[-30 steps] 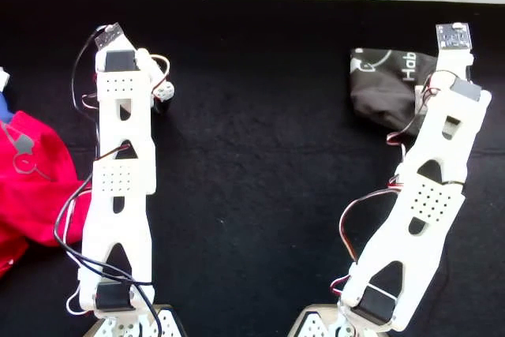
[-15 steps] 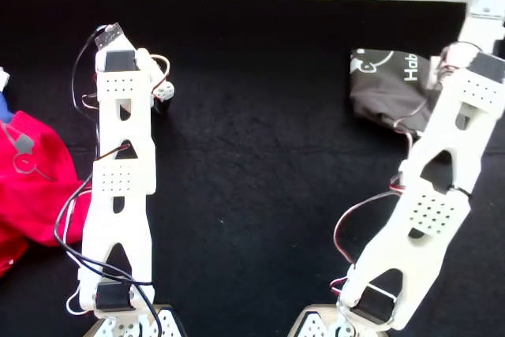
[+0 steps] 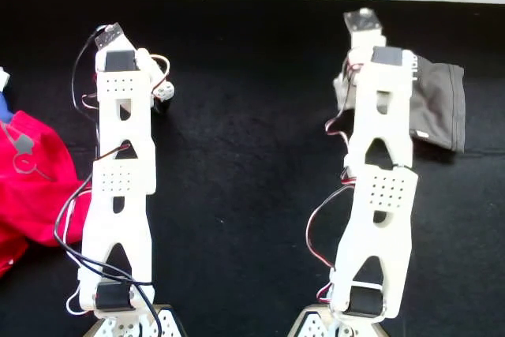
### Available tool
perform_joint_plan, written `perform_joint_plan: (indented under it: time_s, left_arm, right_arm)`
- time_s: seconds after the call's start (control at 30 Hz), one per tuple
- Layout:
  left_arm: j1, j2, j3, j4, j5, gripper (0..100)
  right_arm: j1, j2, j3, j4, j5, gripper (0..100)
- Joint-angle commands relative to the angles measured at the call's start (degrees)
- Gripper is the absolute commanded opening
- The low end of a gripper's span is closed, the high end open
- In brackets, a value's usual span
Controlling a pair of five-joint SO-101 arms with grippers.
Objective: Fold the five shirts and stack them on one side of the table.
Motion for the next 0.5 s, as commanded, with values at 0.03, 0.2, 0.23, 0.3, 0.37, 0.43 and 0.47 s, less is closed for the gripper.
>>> perform_joint_plan:
  time_s: [0.03,0.2,0.23,0.3,0.37,0.43,0.47]
  left_arm:
    - [-1.27,-0.48,-0.66,-0.62,0.26,1]
    - [-1.27,-0.48,-0.66,-0.62,0.26,1]
    - [-1.27,-0.48,-0.66,-0.62,0.26,1]
    - [-1.27,-0.48,-0.66,-0.62,0.26,1]
    - [-1.27,-0.48,-0.66,-0.62,0.26,1]
    - [-1.27,-0.48,-0.66,-0.62,0.26,1]
    - [-1.27,-0.48,-0.66,-0.62,0.26,1]
  right_arm:
    - [-0.66,-2.33,-1.80,2.33,-0.44,0.5]
    - [-0.31,-7.78,-11.03,8.75,-0.44,0.5]
    - [0.57,-8.13,-12.44,9.01,-0.44,0.5]
    - [2.42,-8.13,-14.37,8.84,-0.44,0.5]
    - [4.09,-7.69,-13.49,7.87,-0.44,0.5]
    - [4.97,-5.58,-11.38,6.73,-0.44,0.5]
    - [5.05,-4.18,-10.68,6.20,-0.35,0.5]
